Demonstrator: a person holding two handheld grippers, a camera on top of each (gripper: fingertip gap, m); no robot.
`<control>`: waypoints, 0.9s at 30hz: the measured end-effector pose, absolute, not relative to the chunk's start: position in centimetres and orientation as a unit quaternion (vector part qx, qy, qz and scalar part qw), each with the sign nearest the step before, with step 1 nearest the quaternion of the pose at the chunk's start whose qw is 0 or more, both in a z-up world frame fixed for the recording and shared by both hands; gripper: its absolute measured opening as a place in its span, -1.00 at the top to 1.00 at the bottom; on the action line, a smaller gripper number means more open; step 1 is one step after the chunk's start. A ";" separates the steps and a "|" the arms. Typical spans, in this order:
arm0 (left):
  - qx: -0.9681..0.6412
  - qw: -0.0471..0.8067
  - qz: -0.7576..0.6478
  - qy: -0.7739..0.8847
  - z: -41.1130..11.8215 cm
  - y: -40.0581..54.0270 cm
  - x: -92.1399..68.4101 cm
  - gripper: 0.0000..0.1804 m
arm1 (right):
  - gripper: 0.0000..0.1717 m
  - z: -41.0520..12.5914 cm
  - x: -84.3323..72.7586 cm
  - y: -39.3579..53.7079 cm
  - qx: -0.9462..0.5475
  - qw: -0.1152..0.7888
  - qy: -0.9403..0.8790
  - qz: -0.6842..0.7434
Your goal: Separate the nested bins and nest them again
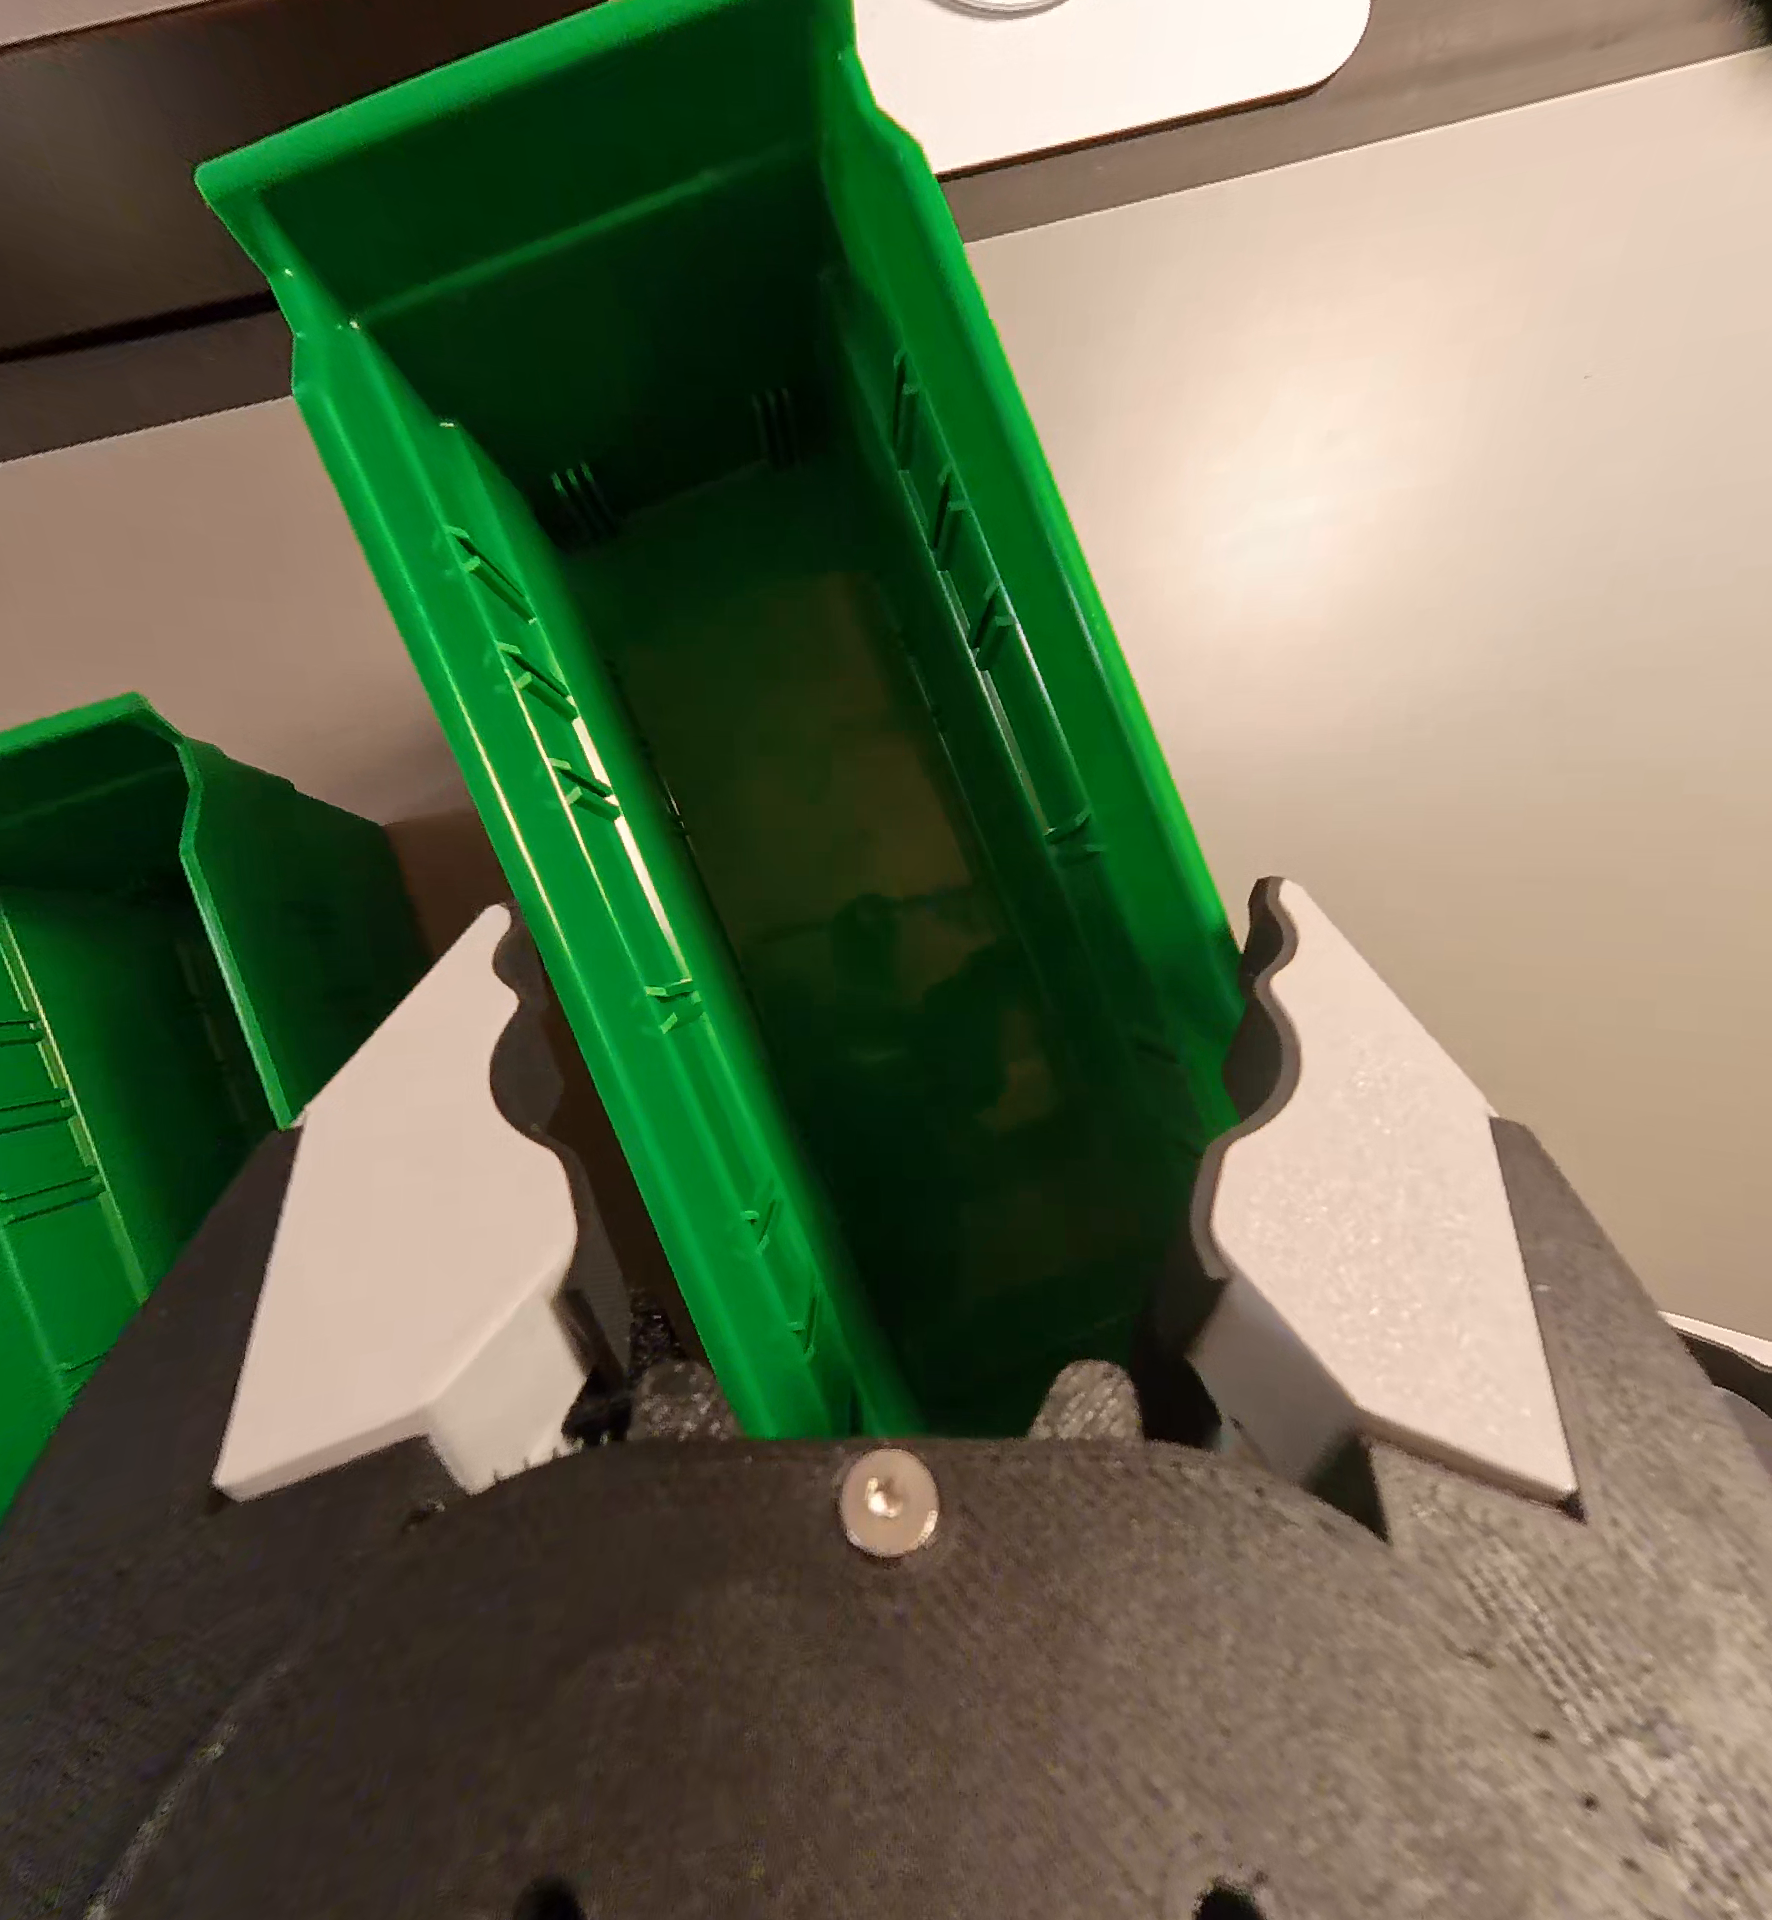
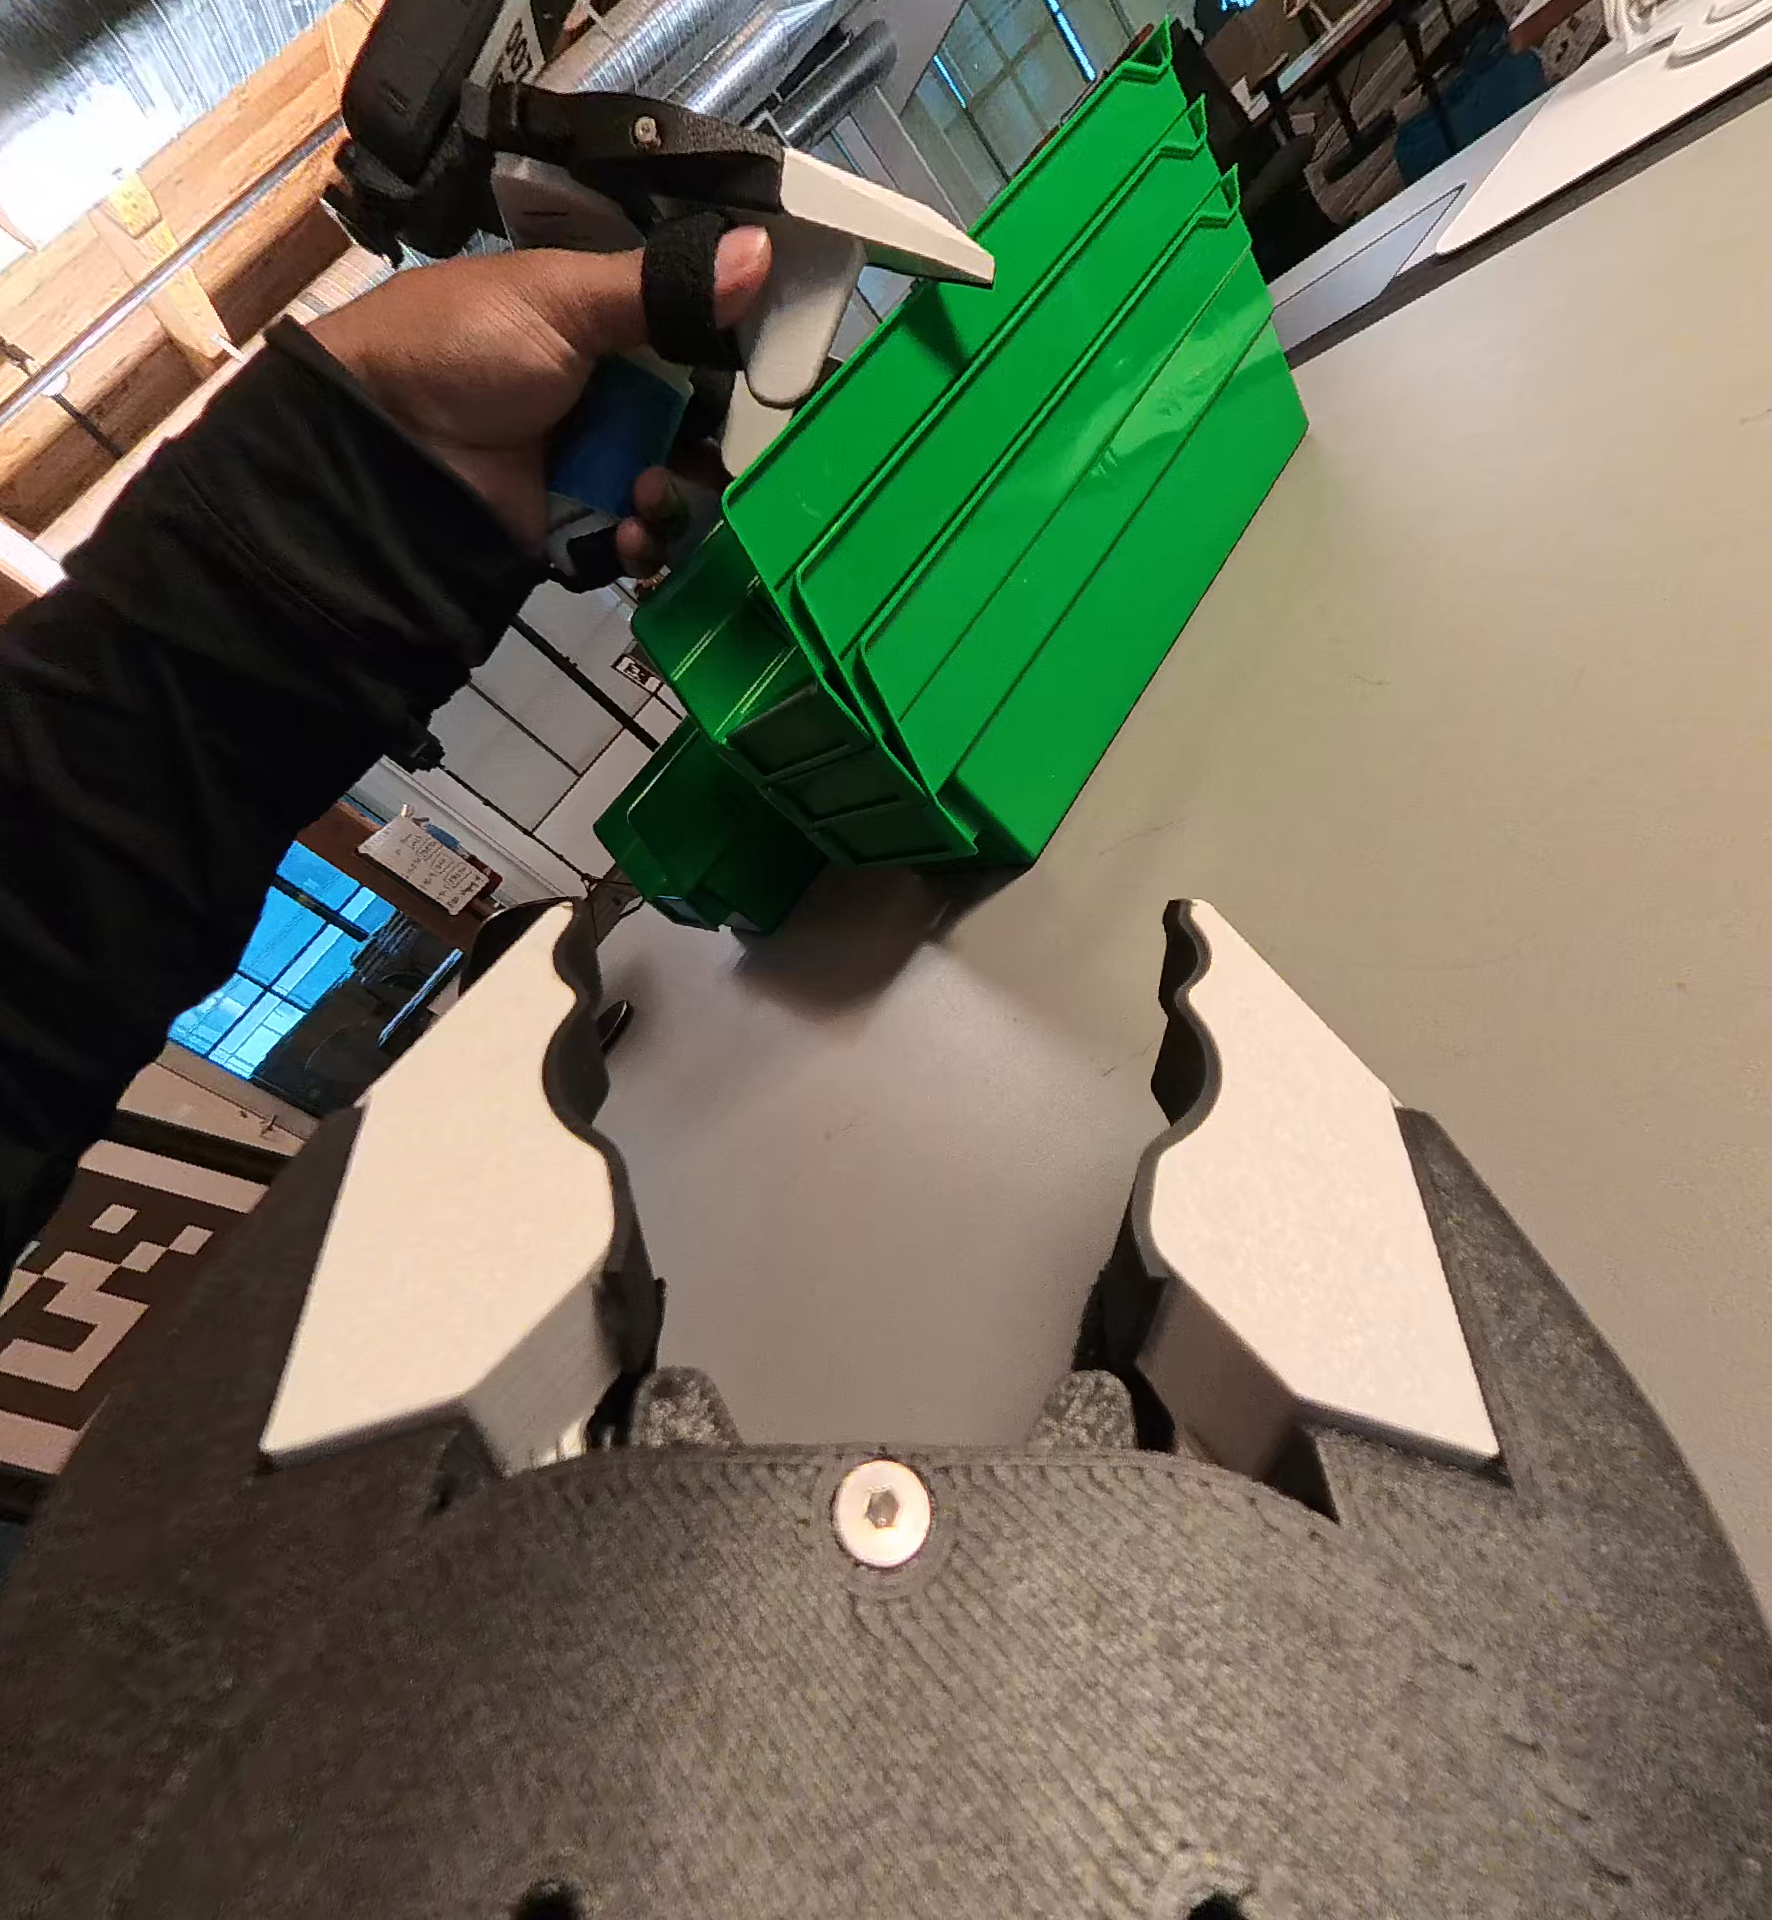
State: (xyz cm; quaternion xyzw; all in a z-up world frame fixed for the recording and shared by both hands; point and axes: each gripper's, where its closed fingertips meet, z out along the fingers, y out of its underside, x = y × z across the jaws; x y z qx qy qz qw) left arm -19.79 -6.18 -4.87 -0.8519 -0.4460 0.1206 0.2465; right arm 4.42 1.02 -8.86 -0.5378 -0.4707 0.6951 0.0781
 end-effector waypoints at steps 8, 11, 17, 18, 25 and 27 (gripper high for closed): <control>-0.858 0.224 0.153 -0.436 -4.9 -6.1 -19.6 -0.49 | -0.26 -8.8 4.4 1.1 -0.537 0.076 -0.468 0.698; -0.858 0.225 0.156 -0.435 -4.8 -6.1 -19.7 -0.44 | -0.26 -8.7 4.5 1.1 -0.535 0.072 -0.466 0.701; -0.857 0.232 0.157 -0.432 -4.5 -6.2 -19.8 -0.33 | -0.25 -8.6 4.5 1.2 -0.534 0.065 -0.461 0.706; -0.856 0.234 0.158 -0.432 -4.5 -6.2 -19.9 -0.30 | -0.25 -8.6 4.5 1.2 -0.533 0.065 -0.461 0.706; -0.852 0.243 0.162 -0.434 -4.1 -6.2 -19.8 -0.19 | -0.25 -8.6 4.5 1.2 -0.533 0.063 -0.459 0.709; -0.853 0.244 0.163 -0.431 -4.0 -6.2 -19.7 -0.17 | -0.25 -8.6 4.5 1.2 -0.532 0.062 -0.459 0.709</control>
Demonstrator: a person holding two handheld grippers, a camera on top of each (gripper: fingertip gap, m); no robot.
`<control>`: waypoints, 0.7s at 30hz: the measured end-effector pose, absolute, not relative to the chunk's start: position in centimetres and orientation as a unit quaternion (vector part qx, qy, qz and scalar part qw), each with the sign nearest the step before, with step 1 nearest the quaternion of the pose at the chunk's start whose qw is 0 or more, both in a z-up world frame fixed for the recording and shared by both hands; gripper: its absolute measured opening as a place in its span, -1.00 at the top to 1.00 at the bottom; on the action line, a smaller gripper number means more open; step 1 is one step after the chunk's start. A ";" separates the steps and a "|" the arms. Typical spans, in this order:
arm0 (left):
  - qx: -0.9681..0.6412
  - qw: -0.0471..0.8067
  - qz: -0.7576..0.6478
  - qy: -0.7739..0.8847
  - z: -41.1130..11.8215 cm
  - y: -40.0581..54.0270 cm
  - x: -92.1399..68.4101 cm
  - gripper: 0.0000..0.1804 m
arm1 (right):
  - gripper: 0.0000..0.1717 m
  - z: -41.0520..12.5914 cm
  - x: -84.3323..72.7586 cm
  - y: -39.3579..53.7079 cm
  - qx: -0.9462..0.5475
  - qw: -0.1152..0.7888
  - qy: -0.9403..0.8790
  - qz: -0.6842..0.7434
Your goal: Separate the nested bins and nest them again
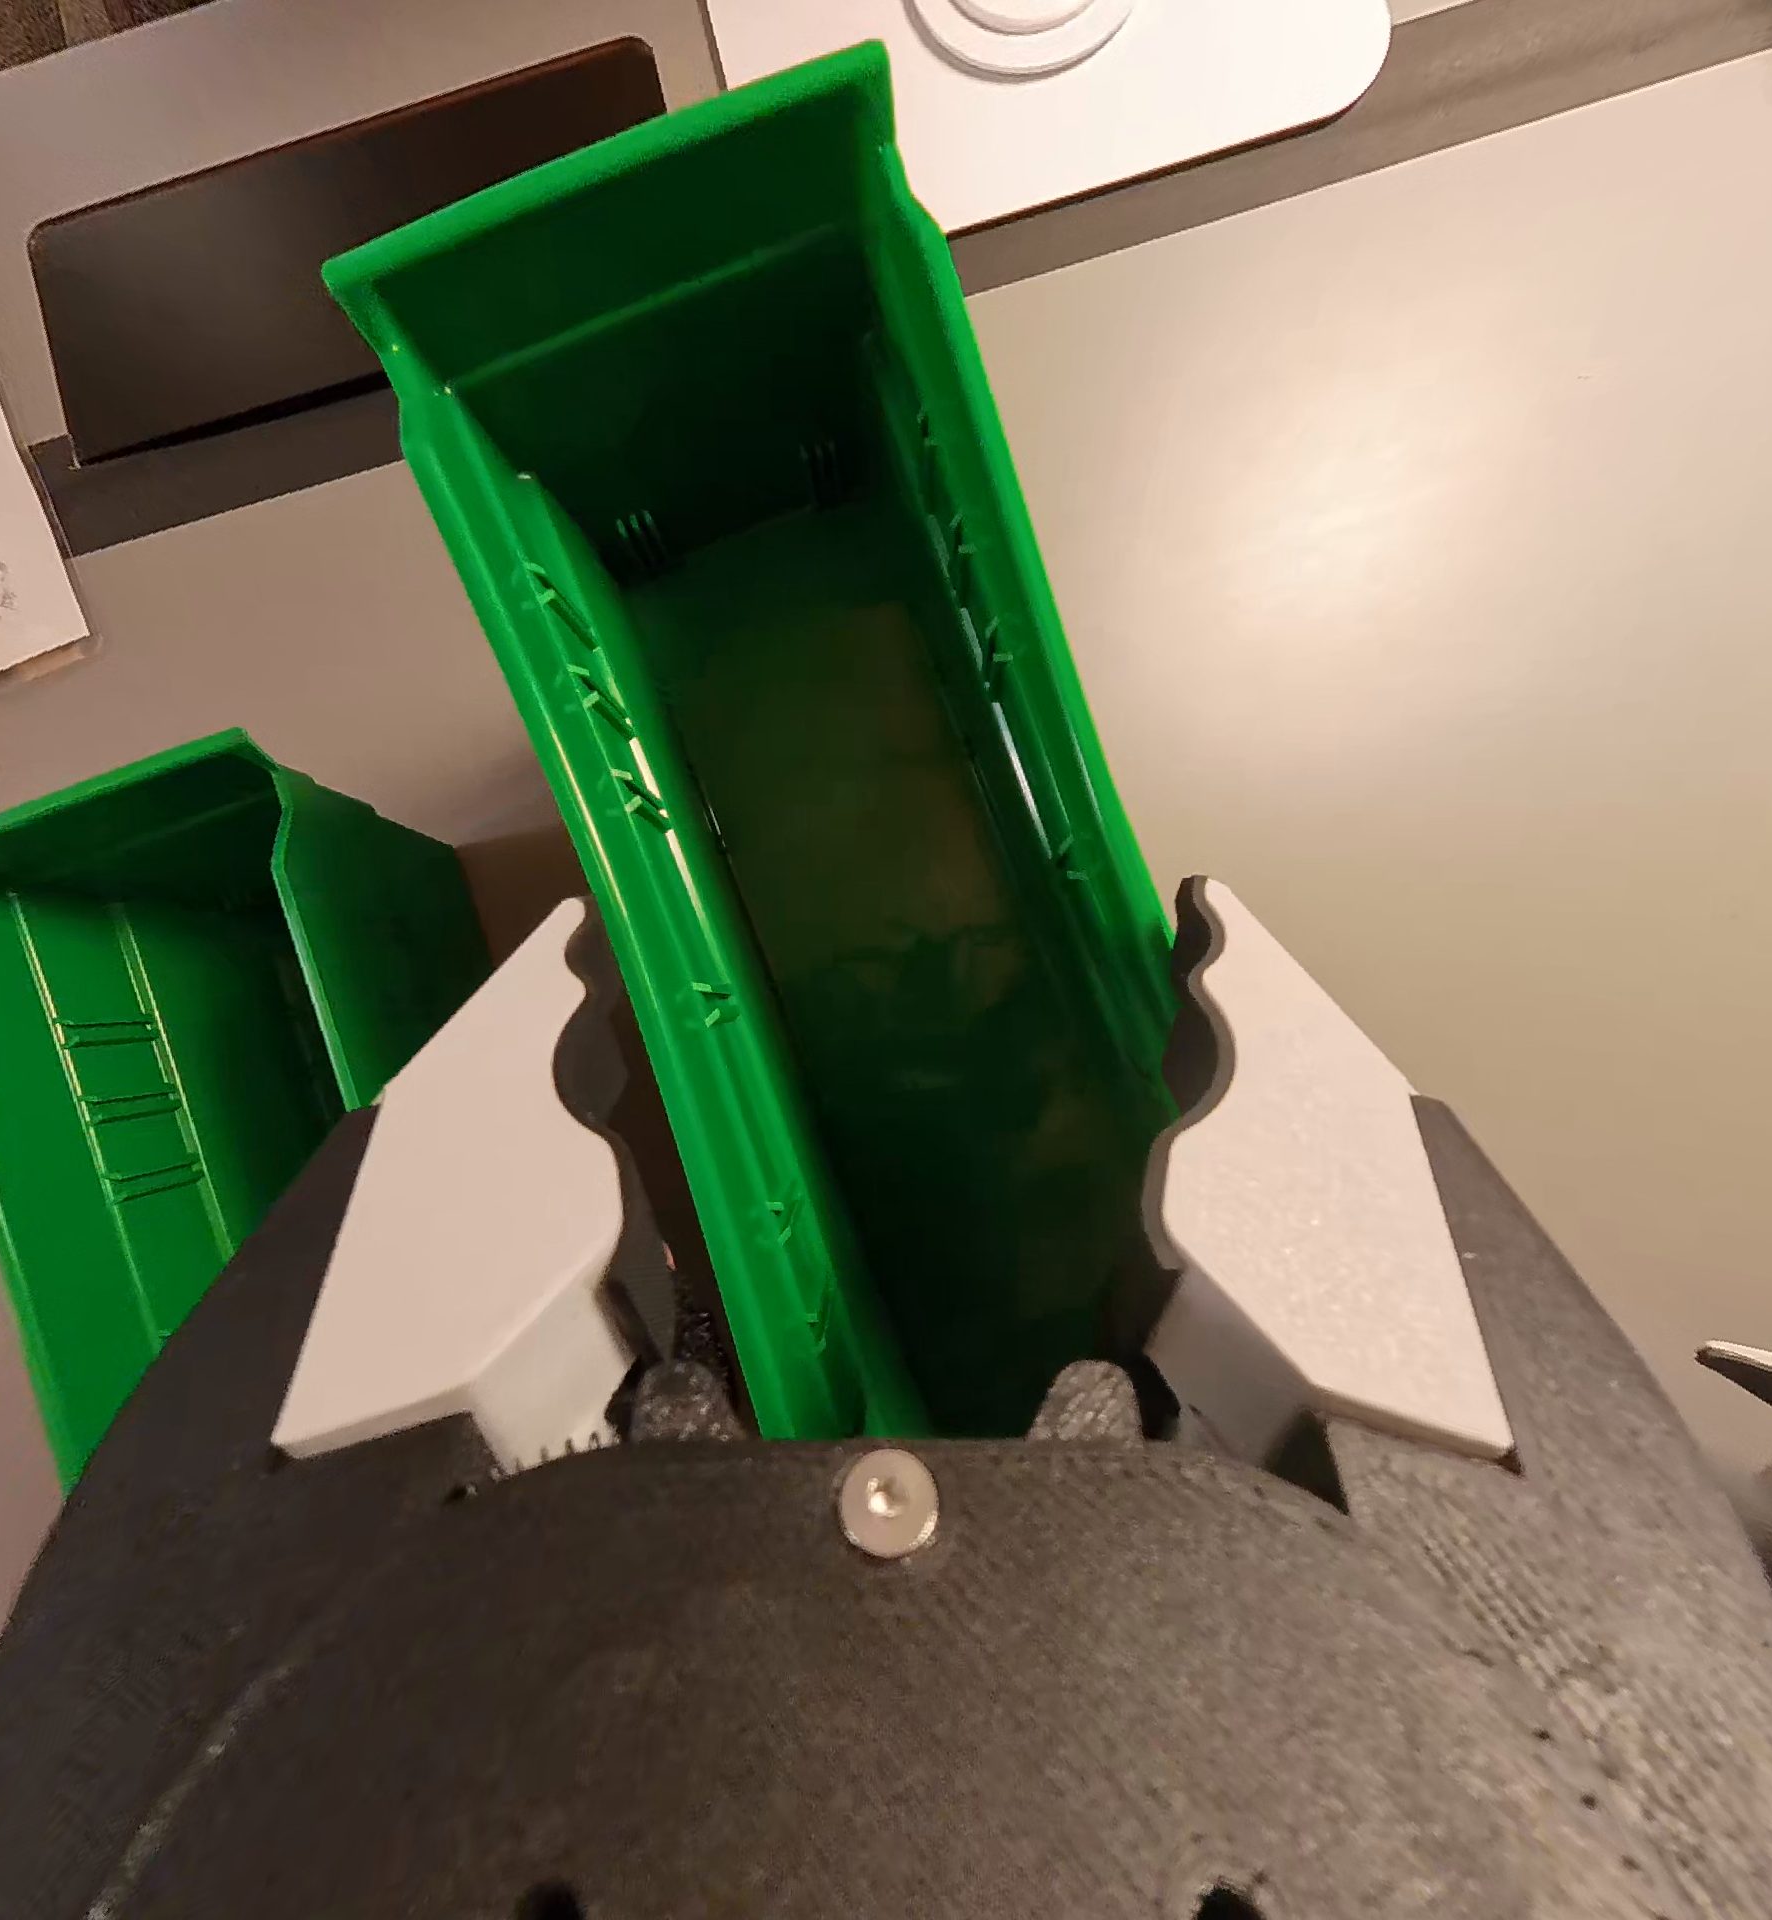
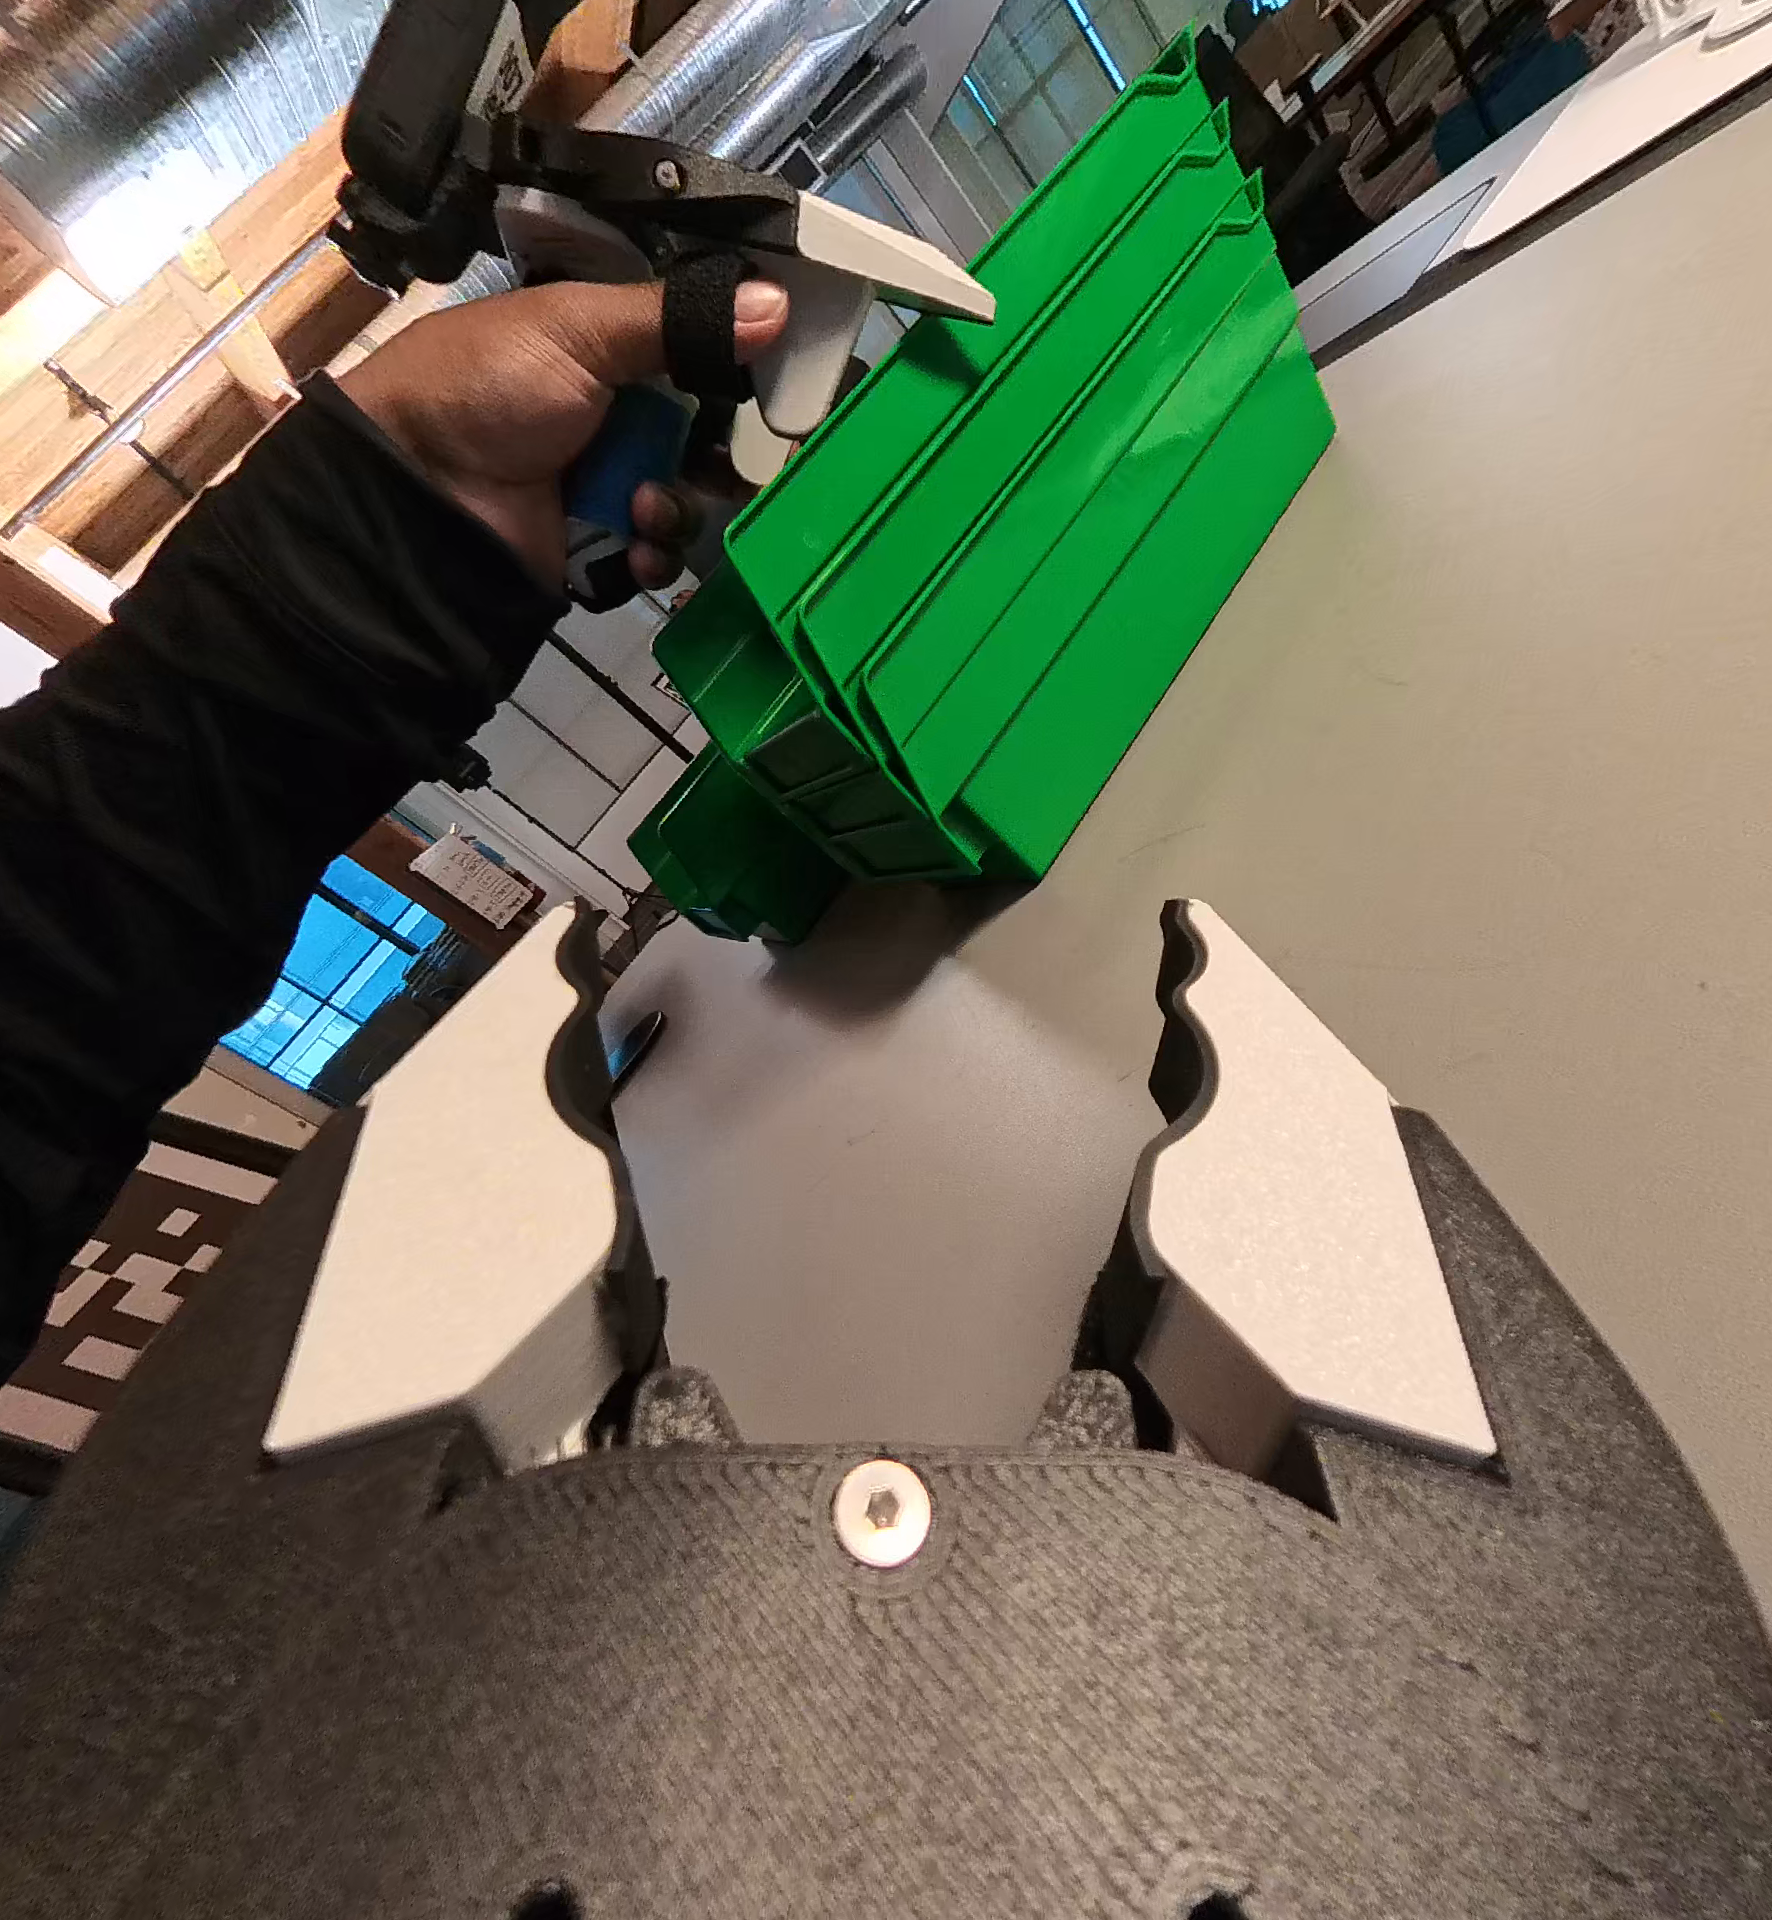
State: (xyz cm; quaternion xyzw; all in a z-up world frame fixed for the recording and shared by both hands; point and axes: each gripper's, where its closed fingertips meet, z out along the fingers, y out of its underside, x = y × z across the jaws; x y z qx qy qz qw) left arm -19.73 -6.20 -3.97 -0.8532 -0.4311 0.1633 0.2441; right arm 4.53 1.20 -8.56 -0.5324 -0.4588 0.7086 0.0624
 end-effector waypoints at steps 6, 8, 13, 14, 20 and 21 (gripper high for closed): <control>-0.859 0.240 0.173 -0.418 -3.7 -6.1 -19.6 -0.14 | -0.24 -8.5 4.6 1.2 -0.530 0.056 -0.455 0.713; -0.862 0.235 0.176 -0.413 -3.7 -6.1 -19.6 -0.17 | -0.24 -8.4 4.6 1.3 -0.530 0.054 -0.453 0.715; -0.861 0.225 0.184 -0.416 -3.8 -6.5 -19.9 -0.29 | -0.24 -8.4 4.6 1.3 -0.529 0.053 -0.452 0.717; -0.863 0.220 0.187 -0.415 -3.7 -6.7 -20.0 -0.30 | -0.24 -8.3 4.6 1.3 -0.528 0.053 -0.451 0.717; -0.872 0.211 0.198 -0.395 -3.8 -6.6 -20.0 -0.32 | -0.24 -8.3 4.6 1.3 -0.528 0.054 -0.452 0.717; -0.872 0.210 0.200 -0.393 -3.9 -6.6 -19.9 -0.33 | -0.24 -8.3 4.6 1.3 -0.528 0.055 -0.452 0.717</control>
